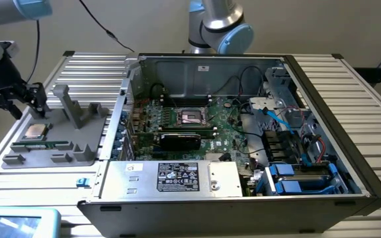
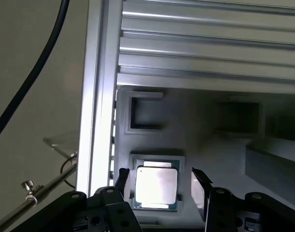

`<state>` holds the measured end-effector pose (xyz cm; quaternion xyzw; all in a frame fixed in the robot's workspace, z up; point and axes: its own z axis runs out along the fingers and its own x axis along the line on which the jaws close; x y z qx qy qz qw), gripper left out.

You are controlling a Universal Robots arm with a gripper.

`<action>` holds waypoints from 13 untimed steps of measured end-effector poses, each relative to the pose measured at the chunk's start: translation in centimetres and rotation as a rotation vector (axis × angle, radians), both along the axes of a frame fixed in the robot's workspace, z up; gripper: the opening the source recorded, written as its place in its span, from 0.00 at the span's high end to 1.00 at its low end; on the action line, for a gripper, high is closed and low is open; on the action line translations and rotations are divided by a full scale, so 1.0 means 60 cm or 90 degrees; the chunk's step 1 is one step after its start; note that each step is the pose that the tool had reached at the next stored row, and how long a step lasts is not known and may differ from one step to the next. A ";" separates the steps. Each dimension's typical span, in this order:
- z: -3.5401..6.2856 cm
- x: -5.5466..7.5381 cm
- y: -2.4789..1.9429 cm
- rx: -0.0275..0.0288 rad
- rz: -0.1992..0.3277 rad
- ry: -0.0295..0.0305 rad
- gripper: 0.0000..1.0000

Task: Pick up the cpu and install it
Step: 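Pick up the cpu and move it towards the insertion slot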

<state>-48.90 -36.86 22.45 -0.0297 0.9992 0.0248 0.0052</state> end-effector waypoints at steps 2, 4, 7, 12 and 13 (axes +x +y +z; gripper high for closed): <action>-0.006 -0.001 -0.0032 0.0000 0.003 0.0015 0.38; -0.012 -0.001 -0.0069 -0.0001 0.006 0.0031 0.38; -0.013 -0.001 -0.0069 0.0000 0.006 0.0030 0.38; -0.022 -0.001 -0.0072 0.0000 0.006 0.0029 0.38; -0.024 -0.001 -0.0073 -0.0001 0.007 0.0029 0.38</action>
